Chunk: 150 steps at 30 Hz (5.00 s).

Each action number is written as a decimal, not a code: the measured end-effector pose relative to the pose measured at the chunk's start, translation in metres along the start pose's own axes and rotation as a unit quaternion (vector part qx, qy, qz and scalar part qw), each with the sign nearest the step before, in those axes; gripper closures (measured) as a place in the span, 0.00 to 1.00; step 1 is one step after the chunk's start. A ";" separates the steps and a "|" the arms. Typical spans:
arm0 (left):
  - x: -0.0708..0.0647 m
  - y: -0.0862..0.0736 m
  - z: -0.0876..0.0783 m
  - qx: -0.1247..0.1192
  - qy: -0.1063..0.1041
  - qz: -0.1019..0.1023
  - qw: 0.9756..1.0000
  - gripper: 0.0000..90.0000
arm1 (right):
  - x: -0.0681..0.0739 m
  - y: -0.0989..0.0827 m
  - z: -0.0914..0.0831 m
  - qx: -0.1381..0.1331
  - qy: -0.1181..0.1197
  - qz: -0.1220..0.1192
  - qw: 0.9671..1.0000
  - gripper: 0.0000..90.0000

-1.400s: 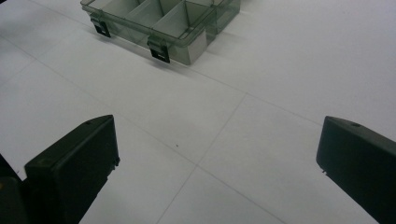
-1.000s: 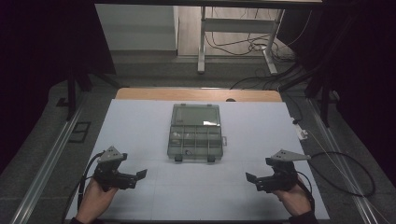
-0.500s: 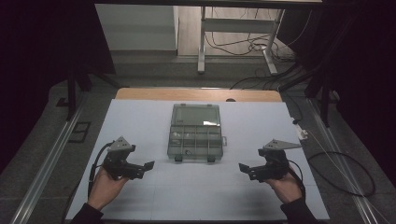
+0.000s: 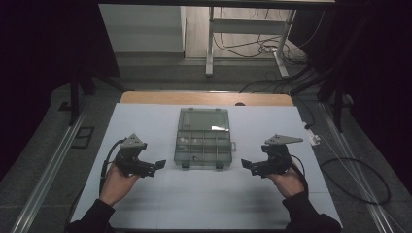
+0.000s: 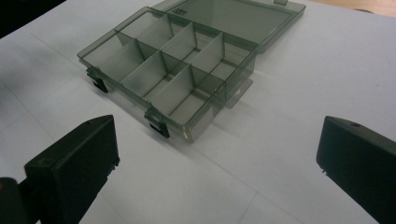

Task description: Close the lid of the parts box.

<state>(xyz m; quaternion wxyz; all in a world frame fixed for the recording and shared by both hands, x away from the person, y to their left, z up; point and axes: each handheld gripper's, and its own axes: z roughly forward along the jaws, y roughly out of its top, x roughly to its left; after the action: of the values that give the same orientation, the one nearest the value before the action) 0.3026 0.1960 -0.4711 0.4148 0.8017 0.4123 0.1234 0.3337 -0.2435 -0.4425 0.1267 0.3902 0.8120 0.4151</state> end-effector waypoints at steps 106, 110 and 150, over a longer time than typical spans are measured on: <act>0.052 0.055 0.112 0.012 -0.041 0.030 0.999 0.00 | -0.063 0.098 0.189 0.144 -0.103 0.028 0.984 0.07; 0.055 0.054 0.110 0.009 -0.042 0.028 0.999 0.00 | -0.063 0.098 0.189 0.149 -0.107 0.022 0.983 0.20; 0.056 0.055 0.104 0.009 -0.017 0.028 0.999 0.00 | -0.061 0.112 0.199 0.172 -0.153 0.180 0.956 0.99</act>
<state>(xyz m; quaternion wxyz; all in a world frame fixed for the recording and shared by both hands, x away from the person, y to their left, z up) 0.4246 0.1628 -0.5025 0.4110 0.8188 0.3832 0.1174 0.5384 -0.1348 -0.4868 0.1038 0.6046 0.7582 0.2207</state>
